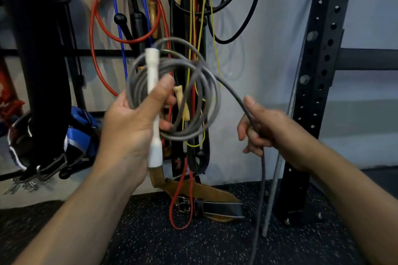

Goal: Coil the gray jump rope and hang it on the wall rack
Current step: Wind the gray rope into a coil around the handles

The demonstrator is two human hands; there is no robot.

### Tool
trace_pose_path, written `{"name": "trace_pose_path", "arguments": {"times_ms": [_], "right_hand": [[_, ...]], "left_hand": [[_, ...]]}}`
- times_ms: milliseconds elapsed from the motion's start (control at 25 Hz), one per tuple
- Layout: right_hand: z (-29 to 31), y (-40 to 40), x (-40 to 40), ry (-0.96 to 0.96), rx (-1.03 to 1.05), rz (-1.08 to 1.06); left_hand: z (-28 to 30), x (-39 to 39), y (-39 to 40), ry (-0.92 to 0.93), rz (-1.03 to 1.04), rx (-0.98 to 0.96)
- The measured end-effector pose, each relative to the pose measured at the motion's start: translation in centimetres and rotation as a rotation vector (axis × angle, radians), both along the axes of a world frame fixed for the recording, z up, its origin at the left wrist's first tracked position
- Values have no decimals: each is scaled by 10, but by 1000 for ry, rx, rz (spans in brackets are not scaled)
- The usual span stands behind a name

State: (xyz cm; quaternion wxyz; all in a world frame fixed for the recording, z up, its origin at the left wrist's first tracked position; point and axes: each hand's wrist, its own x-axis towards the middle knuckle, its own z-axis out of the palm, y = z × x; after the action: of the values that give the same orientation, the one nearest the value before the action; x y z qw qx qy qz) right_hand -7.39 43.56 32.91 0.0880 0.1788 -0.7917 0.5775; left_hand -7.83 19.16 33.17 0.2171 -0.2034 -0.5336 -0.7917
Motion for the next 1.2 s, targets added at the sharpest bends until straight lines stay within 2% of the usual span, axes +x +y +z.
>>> {"name": "trace_pose_path", "arguments": {"times_ms": [80,160,320,440,600,800,920,1040,1120,1200], "right_hand": [[-9,-12,0,-95,-194,124],[-16,-37,1,-108,-291,203],[-21,-87,7,98,-324,179],[-25,-100,8,207,-289,21],[-37,-111,14,126,-397,-57],[-34,-116,23,126,-596,-176],[-24,-99,24,122,-435,-236],[-1,-68,25,186,-69,-240],[13,-46,25,226,200,-255],[23,-31,27,241,387,-259]], "left_hand": [[2,1,6,0,77,122],[-3,8,19,12,129,149],[-19,17,49,-43,91,252],[-19,20,57,-90,44,337],[-21,20,57,-77,87,250],[-28,20,60,-10,7,176],[-30,18,55,-39,-105,161],[-32,8,36,-82,-217,131],[-26,2,16,-21,-232,-4],[-10,0,-7,67,-214,-236]]}}
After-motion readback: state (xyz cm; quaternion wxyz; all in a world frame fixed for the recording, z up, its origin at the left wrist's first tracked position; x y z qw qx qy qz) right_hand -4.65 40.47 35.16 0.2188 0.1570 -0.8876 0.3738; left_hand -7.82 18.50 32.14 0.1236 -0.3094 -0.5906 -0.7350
